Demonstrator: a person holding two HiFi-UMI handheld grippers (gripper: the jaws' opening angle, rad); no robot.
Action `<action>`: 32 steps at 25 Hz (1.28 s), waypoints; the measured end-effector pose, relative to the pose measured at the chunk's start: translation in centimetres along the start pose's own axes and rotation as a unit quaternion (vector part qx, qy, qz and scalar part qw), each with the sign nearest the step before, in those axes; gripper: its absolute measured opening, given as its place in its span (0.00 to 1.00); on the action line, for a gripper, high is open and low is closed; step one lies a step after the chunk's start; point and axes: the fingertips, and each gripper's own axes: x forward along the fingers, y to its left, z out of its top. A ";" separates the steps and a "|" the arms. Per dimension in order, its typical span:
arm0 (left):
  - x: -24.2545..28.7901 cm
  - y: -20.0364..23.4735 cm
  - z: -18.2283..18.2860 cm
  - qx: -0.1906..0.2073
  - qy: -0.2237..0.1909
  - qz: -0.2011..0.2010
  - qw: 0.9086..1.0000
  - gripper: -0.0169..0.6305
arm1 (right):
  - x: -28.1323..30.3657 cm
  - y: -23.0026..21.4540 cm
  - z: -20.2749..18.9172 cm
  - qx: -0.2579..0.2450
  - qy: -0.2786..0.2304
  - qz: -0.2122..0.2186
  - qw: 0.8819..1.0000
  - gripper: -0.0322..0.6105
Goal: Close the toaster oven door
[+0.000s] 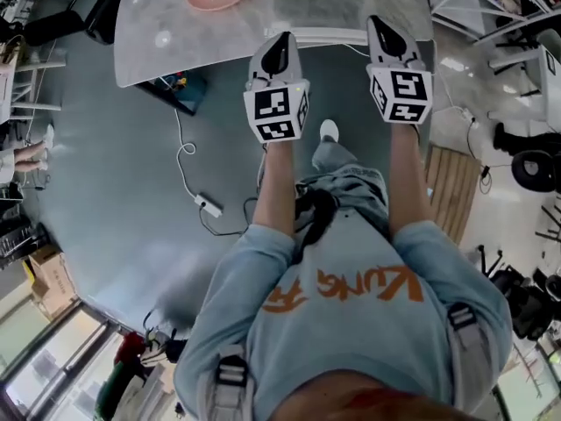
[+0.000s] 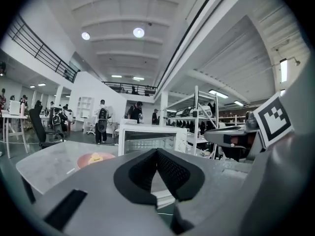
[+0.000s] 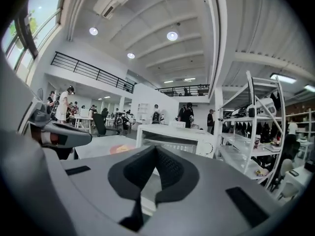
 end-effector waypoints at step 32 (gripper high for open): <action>13.3 4.4 -4.7 0.057 0.117 -0.030 0.991 0.03 | 12.4 -3.3 -5.5 0.049 0.066 0.048 0.995 0.05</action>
